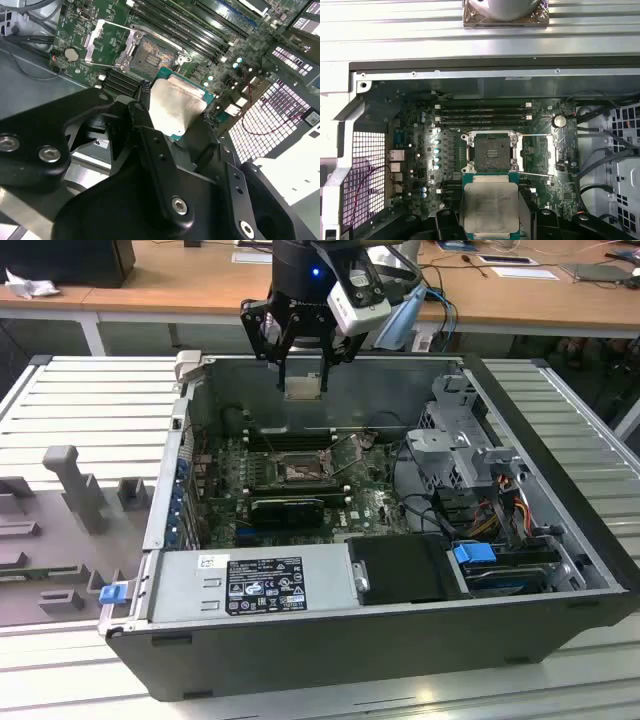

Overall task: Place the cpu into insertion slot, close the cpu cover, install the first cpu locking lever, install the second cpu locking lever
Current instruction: 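Place the cpu into insertion slot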

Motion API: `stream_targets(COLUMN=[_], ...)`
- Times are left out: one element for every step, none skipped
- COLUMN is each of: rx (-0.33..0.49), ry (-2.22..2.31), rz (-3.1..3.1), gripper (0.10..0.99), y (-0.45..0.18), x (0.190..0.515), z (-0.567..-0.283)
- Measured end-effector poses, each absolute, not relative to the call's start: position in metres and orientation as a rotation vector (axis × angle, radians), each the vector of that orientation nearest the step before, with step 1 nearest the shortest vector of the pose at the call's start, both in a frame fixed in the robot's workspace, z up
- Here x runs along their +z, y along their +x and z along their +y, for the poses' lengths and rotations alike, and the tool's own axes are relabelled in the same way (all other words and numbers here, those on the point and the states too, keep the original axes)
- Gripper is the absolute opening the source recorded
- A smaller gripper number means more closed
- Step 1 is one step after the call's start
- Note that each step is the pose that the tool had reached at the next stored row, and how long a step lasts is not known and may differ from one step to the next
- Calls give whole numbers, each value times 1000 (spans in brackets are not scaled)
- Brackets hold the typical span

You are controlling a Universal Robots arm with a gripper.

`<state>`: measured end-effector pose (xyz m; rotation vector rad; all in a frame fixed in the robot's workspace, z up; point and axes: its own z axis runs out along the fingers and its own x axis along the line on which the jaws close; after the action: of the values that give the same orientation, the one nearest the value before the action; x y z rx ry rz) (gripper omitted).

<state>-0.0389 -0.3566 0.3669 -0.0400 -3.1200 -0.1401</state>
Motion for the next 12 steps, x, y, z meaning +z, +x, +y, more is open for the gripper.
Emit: stream_targets(rx=[-140, -140, -140, -141, -141, -141, -141, -141, -141, -141, -140, -140], ry=[-40, -49, -83, -115, -137, -151, -159, -159, -160, -160, -160, -164], rz=[-3120, -3120, -3120, -3120, -3120, -3120, -3120, -3120, -3119, -3119, -3119, -3119], gripper=[529, 529, 529, 529, 529, 529, 529, 529, 529, 529, 529, 529], y=[-39, -39, -39, -39, -39, -39, -39, -39, -39, -39, -39, -39], x=[367, 367, 367, 367, 367, 367, 366, 366, 365, 365, 365, 364], z=[-357, -357, -357, -357, -357, -357, -357, -357, -357, -357, -357, -357])
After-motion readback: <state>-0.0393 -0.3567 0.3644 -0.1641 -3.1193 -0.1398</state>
